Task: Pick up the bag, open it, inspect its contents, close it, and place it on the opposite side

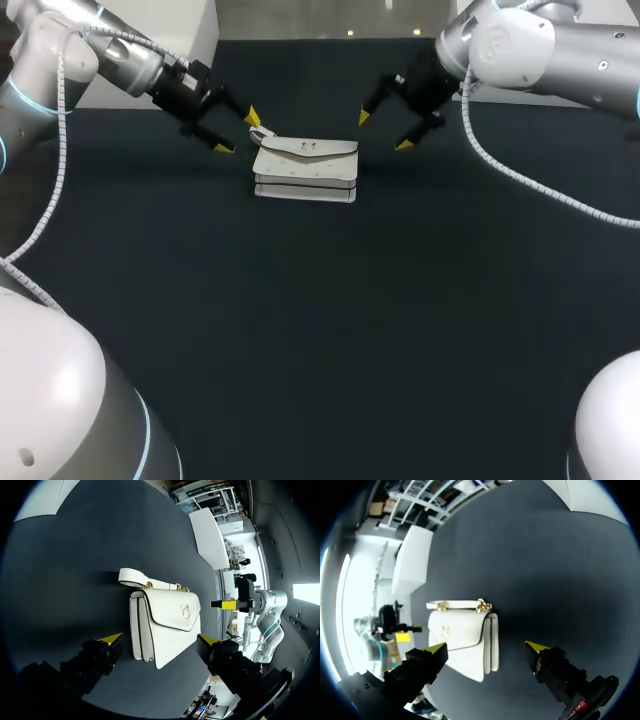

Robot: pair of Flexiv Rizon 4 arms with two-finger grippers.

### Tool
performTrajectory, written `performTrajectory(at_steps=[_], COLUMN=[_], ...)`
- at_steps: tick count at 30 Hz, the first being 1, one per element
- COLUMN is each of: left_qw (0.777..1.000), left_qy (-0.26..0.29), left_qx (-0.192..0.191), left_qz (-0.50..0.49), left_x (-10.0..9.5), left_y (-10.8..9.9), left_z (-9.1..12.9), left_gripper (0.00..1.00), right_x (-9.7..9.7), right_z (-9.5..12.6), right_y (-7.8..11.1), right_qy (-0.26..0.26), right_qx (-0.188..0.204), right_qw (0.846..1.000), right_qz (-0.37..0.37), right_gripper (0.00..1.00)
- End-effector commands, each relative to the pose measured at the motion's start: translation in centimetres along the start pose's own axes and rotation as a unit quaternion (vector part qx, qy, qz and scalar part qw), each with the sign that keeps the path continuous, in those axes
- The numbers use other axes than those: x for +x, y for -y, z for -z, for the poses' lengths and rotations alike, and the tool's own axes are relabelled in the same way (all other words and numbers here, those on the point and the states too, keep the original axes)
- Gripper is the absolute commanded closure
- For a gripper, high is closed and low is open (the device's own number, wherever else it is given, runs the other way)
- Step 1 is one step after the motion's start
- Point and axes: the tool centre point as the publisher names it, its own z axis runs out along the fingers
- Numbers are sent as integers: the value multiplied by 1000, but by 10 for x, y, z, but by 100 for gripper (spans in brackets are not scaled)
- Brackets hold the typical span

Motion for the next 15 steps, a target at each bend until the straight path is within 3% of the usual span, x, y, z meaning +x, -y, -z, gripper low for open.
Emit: performTrajectory(at_steps=[1,7,15], left_qw=[1000,1000,996], left_qy=[-1,0,-63], left_qx=[-13,-13,-30], left_qz=[0,10,57], left_x=[-1,-1,-2], left_y=[7,6,8], left_z=[0,-4,-13], left_gripper=[0,0,0], right_x=[2,2,1], right_z=[-1,-1,-14], right_y=[-8,-8,-5], right_qy=[2,2,-37], right_qx=[22,22,47], right_qw=[1000,1000,998], right_qz=[0,0,-13], right_gripper=[0,0,0])
